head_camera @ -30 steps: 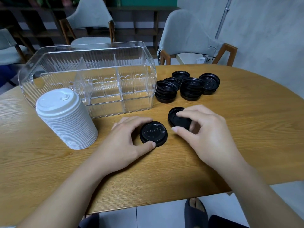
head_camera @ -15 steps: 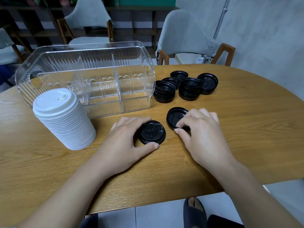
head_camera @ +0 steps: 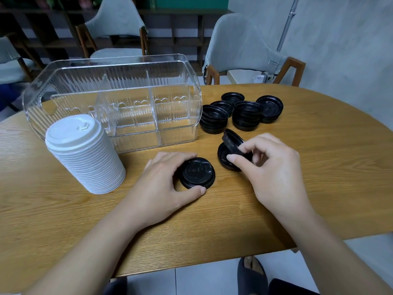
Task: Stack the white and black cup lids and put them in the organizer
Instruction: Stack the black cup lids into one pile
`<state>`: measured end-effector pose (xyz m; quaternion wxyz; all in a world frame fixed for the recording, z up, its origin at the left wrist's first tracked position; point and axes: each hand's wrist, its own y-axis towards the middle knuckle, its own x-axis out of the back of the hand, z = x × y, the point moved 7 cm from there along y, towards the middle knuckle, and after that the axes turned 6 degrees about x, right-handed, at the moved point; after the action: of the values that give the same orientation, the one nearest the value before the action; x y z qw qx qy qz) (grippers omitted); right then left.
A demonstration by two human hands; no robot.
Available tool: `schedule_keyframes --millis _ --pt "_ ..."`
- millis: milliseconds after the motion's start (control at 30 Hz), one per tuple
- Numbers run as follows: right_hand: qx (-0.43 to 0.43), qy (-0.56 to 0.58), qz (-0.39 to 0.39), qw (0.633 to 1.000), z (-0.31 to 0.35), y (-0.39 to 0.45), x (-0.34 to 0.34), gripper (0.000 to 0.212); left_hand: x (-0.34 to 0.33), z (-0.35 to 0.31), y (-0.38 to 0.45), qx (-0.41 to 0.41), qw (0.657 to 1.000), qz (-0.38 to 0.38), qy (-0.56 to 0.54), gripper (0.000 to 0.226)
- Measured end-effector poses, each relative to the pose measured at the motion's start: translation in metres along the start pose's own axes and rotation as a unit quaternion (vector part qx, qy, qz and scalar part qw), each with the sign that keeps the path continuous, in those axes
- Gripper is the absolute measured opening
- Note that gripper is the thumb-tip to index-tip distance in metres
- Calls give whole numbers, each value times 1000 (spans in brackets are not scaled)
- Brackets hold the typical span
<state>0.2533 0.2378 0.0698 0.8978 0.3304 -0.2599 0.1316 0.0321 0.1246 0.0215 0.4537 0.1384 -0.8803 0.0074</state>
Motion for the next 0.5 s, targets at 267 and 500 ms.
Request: schedule_keyframes --millis 267,500 --pt "-50 225 41 972 22 -12 -21 9 24 -9 -5 -18 985 -134 -109 58" --pt "44 136 88 986 41 -20 -48 14 24 -18 -10 -32 973 -127 -189 72"
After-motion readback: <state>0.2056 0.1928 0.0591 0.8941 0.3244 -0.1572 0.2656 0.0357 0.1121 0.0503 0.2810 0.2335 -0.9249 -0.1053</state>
